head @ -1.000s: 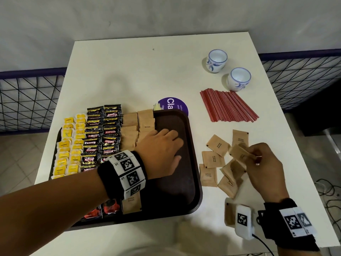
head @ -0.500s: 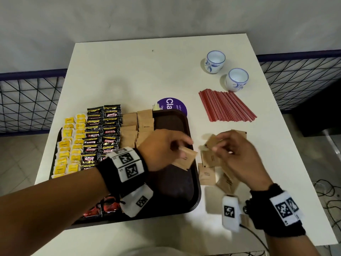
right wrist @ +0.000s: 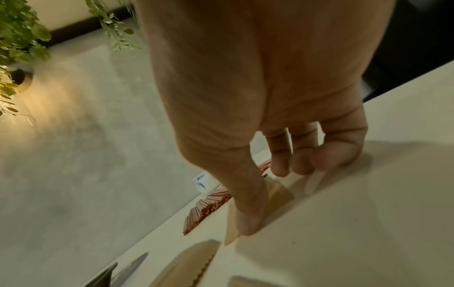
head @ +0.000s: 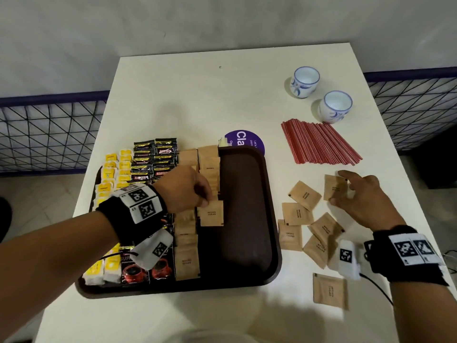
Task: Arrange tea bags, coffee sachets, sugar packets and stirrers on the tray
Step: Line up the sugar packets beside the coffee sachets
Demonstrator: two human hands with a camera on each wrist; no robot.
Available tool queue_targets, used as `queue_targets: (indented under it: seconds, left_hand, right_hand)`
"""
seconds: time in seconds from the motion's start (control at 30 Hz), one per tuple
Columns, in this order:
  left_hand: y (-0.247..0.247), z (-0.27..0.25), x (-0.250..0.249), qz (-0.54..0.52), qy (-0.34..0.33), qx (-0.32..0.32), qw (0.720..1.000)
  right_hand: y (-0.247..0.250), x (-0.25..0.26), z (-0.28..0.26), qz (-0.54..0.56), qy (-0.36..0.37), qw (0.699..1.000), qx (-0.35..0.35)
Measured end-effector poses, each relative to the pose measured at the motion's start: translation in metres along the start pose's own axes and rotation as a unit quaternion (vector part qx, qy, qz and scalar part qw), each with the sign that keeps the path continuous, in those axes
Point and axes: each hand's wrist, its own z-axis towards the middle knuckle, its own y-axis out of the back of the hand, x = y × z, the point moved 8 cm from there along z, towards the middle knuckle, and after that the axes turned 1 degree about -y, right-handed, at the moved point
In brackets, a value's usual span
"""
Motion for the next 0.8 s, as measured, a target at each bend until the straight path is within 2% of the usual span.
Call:
queue_targets:
  seconds: [0.1, 0.3, 0.53, 0.6, 0.67, 0.73, 0.8]
  left_hand:
    - [-0.005, 0.002, 0.004, 0.02, 0.007, -0.002, 1.0]
    - [-0.005, 0.002, 0.005, 0.071, -0.001, -0.049, 0.996]
    - [-0.007, 0.006, 0.008, 0.143, -0.018, -0.07, 0.987]
    - [-0.004, 0.007, 0.001, 0.13, -0.036, -0.095, 0.986]
    - [0.001, 0.006, -0.017, 0.088, -0.073, -0.119, 0.986]
    - [0.0, 0.007, -0.041, 0.029, -0.101, -0.113, 0.988]
    - [-0.01, 0.012, -0.065, -0.05, -0.118, -0.081, 0.988]
  right_hand:
    - [-0.001, 0.003, -0.002, -0.001, 0.001, 1.0, 0.008]
    - [-0.002, 0.005, 0.002, 0.018, -0.007, 1.0, 0.017]
    - [0.024, -0.003, -0.007, 0.108, 0.0, 0.988, -0.111]
    - [0.032, -0.006, -0.014, 0.171, -0.002, 0.978, -0.121]
    - [0.033, 0.004, -0.027, 0.281, 0.011, 0.954, -0.104]
    - [0.021, 0.029, -0.04, 0.362, 0.034, 0.93, -0.053]
    - [0.001, 0.054, -0.05, 0.407, 0.045, 0.912, -0.01]
